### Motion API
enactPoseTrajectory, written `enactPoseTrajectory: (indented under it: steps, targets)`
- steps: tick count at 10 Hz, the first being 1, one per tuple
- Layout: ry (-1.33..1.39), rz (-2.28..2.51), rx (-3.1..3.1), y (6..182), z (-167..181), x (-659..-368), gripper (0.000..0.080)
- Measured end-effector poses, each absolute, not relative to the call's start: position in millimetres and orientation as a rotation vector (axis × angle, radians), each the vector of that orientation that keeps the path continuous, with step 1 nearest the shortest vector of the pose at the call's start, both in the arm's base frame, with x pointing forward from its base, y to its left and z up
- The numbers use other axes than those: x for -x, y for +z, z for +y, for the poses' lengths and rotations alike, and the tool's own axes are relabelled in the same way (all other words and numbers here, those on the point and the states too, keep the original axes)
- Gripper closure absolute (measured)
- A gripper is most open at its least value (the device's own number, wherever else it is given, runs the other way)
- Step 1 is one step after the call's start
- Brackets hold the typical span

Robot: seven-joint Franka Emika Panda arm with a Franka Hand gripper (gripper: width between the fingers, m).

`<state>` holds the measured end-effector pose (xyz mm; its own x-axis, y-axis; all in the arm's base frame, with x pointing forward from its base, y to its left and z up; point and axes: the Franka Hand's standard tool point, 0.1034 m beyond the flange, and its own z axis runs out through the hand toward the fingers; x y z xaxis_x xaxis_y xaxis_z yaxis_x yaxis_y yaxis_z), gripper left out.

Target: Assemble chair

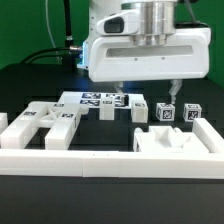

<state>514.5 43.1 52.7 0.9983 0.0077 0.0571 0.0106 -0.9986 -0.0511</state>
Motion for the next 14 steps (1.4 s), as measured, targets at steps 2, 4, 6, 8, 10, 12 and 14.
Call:
enactPoseTrajectory:
  steps: [2, 4, 6, 8, 10, 12, 14]
  targets:
    - [-0.073, -0.018, 3.09, 50.5, 44, -506, 0.0151]
    - [0.121, -0.024, 3.08, 49.3, 46, -496, 0.0151]
    - [0.312, 0.004, 3.062, 46.0, 41, -497, 0.0151]
    - [0.548, -0.002, 3.019, 45.8, 43, -494, 0.0151]
    - [0.753, -0.011, 2.967, 42.9, 43, -488, 0.0151]
    - [0.913, -0.005, 2.921, 31.1, 37, -487, 0.0151]
    - [1.077, 0.002, 2.863, 24.3, 34, -482, 0.0151]
